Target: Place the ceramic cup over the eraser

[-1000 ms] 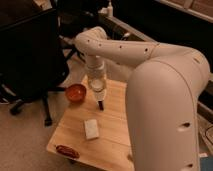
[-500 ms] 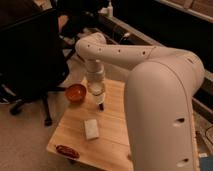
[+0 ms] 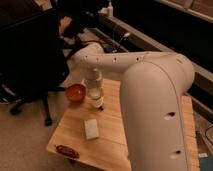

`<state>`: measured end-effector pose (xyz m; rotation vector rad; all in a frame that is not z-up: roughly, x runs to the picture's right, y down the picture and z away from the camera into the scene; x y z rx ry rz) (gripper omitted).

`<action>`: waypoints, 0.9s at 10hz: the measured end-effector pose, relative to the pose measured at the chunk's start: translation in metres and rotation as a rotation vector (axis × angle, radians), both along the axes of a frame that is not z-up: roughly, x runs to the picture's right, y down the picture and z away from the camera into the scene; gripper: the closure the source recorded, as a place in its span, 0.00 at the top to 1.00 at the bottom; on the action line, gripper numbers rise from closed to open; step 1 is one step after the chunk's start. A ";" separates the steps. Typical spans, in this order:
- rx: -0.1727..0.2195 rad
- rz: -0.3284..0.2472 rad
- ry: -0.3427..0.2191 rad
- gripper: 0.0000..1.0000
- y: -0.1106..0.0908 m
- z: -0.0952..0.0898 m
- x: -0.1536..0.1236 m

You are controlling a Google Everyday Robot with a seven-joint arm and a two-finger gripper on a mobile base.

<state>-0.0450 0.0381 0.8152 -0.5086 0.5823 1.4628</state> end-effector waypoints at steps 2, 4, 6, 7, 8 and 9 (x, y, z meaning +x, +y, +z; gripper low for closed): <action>0.006 -0.035 0.046 0.39 0.010 0.009 0.012; 0.006 -0.033 0.065 0.56 0.013 0.011 0.014; -0.015 0.040 0.036 0.77 0.017 0.010 0.006; -0.030 0.077 0.014 0.80 0.021 0.012 0.001; -0.049 0.117 -0.005 0.80 0.025 0.015 0.000; -0.066 0.141 -0.011 0.80 0.031 0.018 0.004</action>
